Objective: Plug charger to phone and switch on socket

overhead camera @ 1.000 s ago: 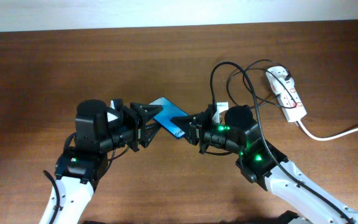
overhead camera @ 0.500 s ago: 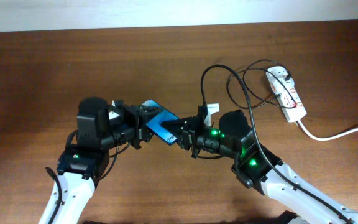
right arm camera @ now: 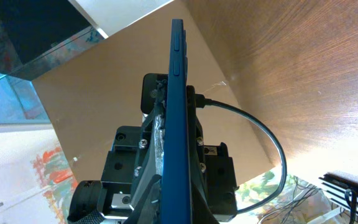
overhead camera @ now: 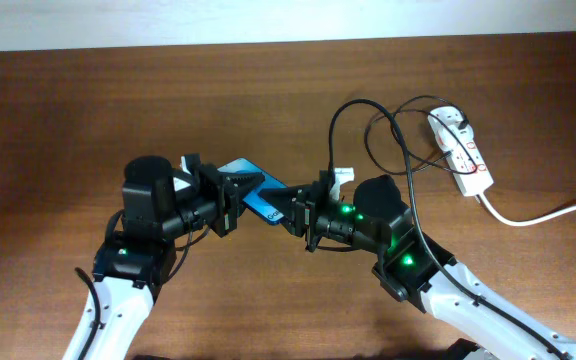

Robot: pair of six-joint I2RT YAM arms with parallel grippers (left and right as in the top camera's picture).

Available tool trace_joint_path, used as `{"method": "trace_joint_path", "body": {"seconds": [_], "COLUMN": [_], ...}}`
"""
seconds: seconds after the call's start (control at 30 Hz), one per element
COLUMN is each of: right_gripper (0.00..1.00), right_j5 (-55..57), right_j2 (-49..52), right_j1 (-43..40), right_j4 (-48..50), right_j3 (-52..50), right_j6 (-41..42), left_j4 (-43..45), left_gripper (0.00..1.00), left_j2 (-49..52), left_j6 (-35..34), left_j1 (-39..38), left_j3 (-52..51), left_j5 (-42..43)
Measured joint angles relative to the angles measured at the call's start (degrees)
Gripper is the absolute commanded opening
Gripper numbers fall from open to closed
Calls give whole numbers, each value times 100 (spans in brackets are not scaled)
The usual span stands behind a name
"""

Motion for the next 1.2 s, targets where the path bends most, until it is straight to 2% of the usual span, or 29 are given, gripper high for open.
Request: {"method": "trace_joint_path", "body": {"seconds": [0.07,0.1,0.17,0.37,0.5,0.57,0.63,0.7,0.93,1.07,1.2], "right_gripper": [5,11,31,38,45,46,55,60,67,70,73], "right_j5": [-2,-2,0,-20,66,168,326,476,925,977,1211], "right_j2": [0,0,0,-11,-17,-22,-22,-22,-20,-20,-22], "right_j1": [0,0,4,28,28,28,26,20,-490,-997,-1543], "right_j4": [-22,-50,-127,-605,-922,-1080,-1220,-1425,-2234,-2597,-3499], "right_j3": [0,4,13,42,81,87,87,83,46,46,39], "right_j6": [20,17,-68,-525,-876,-1143,-1589,-2168,-3978,-4553,-4975], "left_j4": [-26,-28,-66,-203,-234,-236,-240,-317,-1185,-1399,-1543], "left_gripper": [0,0,0,0,0,0,0,0,0,0,0], "left_j2": [2,2,7,39,39,39,39,39,39,39,39], "left_j6": [-4,-7,-31,-210,120,503,1056,1725,3425,3967,4315], "left_j1": [0,0,0,-9,-55,-39,17,109,175,175,175], "left_j3": [0,0,0,-13,-33,-33,-35,-33,-31,-31,-31], "left_j5": [2,4,9,-15,-251,-413,-564,-682,-796,-811,-837]}}
